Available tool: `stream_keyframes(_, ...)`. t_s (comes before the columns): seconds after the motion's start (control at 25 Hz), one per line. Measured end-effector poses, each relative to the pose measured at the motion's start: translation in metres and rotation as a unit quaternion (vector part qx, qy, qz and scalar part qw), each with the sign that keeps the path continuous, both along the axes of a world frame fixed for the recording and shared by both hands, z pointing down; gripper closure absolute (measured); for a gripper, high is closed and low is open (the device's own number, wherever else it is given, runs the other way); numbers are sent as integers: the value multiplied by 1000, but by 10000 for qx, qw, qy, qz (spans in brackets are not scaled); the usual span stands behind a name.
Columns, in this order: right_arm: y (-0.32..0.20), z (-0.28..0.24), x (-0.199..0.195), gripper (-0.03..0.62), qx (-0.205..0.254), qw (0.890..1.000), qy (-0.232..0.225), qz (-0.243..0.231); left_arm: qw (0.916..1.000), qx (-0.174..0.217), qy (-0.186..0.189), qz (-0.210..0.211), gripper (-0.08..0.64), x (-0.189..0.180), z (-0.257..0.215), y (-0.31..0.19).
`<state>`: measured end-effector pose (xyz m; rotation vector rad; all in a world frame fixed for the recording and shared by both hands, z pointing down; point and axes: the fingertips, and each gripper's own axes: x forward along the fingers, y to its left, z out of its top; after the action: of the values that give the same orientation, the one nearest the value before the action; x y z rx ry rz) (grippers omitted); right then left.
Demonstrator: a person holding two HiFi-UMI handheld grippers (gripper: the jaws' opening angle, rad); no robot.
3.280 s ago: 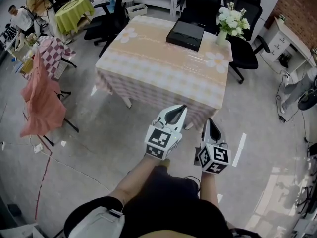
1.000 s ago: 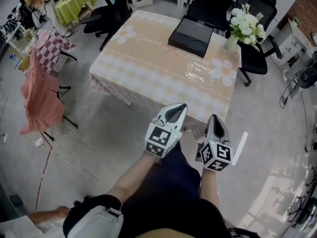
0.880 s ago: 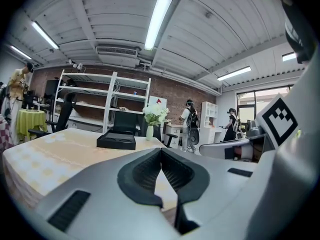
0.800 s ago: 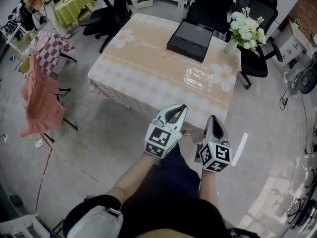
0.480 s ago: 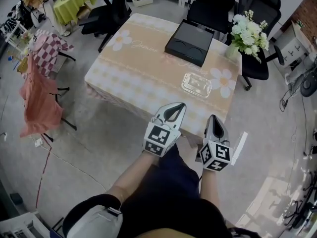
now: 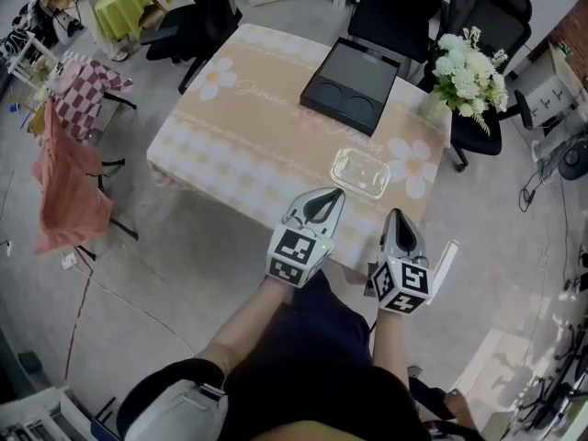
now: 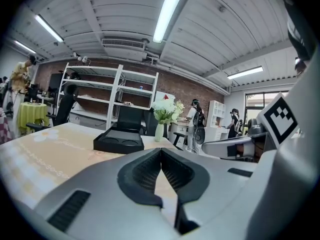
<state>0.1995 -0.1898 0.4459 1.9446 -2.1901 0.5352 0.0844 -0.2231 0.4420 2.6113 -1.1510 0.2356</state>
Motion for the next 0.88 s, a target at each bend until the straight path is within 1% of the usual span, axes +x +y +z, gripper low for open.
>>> stream_keyframes(0.12,-15,2,3,588,-10,10000,-15,-56,10000,5,-39,-75,552,0,-1,-13)
stream_keyframes(0.24,-29,3,3,588,3,9999,-28,-126,9999,-19,-94,-61,552,1,6,-22)
stream_keyframes(0.48,-54,0,-8,588,-73,9997,18,-227,9997,-142,-175,-111,552,-9,5,-45)
stream_keyframes(0.64,-63,13,5,588,-74,9996,41,-264,9996,-113,-180,-169,552,1,15,-54)
stream_keyframes(0.88,-79,25,11,588,-138,9993,42,-340,9994,-225,-227,-165,552,8,32,-69)
